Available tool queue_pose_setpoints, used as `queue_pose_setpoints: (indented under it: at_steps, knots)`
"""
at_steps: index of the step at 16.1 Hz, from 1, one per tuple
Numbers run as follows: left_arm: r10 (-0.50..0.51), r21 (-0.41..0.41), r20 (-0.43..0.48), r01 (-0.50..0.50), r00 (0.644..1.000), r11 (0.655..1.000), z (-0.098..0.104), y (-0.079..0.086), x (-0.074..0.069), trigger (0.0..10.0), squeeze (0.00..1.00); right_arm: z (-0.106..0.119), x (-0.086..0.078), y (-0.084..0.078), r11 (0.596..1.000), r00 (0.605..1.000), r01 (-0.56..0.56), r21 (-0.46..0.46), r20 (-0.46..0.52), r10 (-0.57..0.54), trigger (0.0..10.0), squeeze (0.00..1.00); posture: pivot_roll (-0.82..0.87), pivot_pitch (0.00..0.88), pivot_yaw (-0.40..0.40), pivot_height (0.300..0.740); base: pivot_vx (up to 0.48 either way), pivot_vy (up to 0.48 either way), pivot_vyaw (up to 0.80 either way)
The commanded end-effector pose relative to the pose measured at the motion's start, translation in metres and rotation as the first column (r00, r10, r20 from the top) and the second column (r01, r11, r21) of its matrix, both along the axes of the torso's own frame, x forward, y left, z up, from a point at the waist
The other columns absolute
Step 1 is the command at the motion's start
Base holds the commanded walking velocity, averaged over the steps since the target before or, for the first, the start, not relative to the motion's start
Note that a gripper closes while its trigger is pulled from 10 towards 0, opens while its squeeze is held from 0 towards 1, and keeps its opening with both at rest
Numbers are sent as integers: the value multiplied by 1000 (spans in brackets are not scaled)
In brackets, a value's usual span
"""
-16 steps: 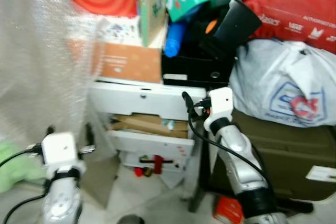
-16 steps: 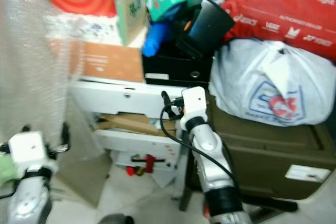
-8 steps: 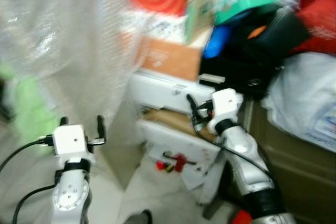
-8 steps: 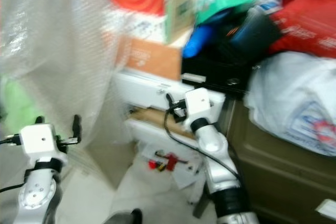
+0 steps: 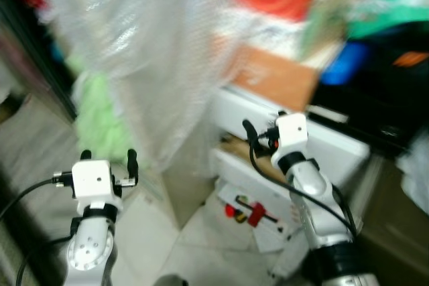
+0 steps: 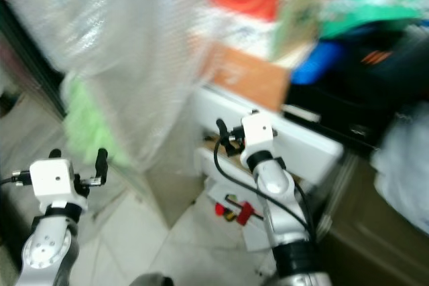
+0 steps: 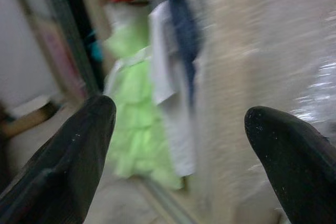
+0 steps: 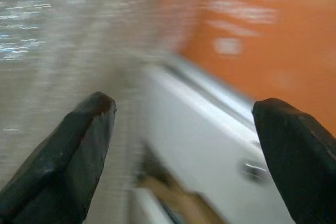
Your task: Clean up the room
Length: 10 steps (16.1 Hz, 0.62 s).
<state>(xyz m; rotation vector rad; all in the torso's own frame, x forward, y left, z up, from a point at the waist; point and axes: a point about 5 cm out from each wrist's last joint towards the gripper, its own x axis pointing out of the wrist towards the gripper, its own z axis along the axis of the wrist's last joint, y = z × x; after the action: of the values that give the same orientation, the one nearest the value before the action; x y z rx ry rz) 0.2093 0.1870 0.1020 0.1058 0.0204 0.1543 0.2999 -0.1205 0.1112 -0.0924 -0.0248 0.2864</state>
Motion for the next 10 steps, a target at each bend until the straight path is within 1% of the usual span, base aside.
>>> queue_pose_setpoints:
  at_steps: [1, 10]
  knots:
    - [4, 6, -9, -4, 1000, 1000, 0, 2, -1, 10000, 0, 5, 1, 5, 1000, 1000, -14, 8, 16, 14, 10000, 0, -53, 38, 2, 740, 0, 0, 800]
    - [-2, -1, -15, 2, 1000, 1000, 1, 0, 2, 10000, 0, 8, 4, 9, 1000, 999, -29, 5, 32, 28, 10000, 0, -53, 38, -3, 740, 0, 0, 800]
